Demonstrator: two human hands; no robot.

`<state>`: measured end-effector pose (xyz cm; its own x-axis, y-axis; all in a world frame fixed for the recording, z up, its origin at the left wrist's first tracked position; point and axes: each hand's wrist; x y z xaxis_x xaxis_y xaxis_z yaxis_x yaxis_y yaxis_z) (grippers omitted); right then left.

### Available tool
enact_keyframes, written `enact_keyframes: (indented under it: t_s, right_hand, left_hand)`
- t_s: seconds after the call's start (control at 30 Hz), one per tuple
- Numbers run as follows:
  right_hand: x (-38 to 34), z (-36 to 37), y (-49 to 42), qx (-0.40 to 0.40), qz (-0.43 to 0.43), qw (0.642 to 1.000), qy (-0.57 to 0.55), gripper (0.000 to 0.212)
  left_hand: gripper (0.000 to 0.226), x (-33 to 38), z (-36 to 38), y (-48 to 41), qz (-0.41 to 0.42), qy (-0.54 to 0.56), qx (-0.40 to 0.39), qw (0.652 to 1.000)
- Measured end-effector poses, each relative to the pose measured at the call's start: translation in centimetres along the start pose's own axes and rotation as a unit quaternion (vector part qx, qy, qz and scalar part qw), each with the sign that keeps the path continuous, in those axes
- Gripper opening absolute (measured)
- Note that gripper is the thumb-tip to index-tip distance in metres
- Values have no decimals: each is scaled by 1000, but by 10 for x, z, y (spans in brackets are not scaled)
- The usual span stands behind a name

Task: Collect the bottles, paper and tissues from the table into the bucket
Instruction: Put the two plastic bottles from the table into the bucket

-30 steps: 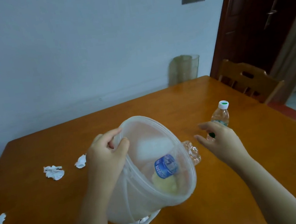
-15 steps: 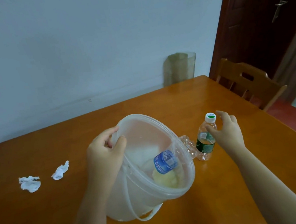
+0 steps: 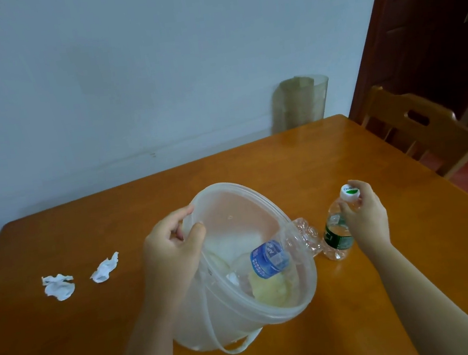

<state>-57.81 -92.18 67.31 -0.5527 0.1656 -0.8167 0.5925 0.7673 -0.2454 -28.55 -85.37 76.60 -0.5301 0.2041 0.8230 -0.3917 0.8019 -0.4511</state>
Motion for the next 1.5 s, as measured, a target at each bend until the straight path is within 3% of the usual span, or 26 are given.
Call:
enact_keyframes:
  t_s: [0.23, 0.43, 0.63, 0.77, 0.93, 1.07, 1.2, 1.5]
  right_hand:
    - [-31, -14, 17, 62, -2, 990, -127, 40]
    - [-80, -26, 36, 104, -15, 959, -262, 37]
    - [-117, -32, 58, 74, 18, 896, -438, 32]
    - [-122, -33, 68, 55, 32, 874, -482, 38]
    - [-124, -23, 82, -19, 25, 885, -464, 28]
    - [-126, -7, 97, -99, 18, 894, -436, 31]
    - [-126, 12, 114, -167, -34, 909, -380, 35]
    - [-116, 47, 148, -287, -50, 925, -243, 31]
  left_hand:
    - [30, -13, -14, 4, -15, -4, -10, 1000]
    - [29, -17, -36, 7, -20, 0, -5, 1000]
    - [31, -16, -60, 4, -12, 7, -3, 1000]
    - [29, -18, -74, 3, -14, 6, 16, 1000]
    - [31, -22, -89, 7, -14, -3, 38, 999]
    - [33, -23, -98, 12, -14, -28, 48, 998]
    - [31, -22, -108, 18, -6, -48, 55, 997]
    - [35, -36, -135, 43, -40, -65, 87, 993]
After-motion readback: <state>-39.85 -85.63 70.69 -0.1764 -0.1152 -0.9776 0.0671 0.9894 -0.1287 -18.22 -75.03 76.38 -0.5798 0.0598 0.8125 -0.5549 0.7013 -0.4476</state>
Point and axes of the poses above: each hand's wrist, its own y-axis away from the middle knuckle, its own z-axis out of the palm, x = y × z, and after that the axes turned 7 degrees about x, right-handed
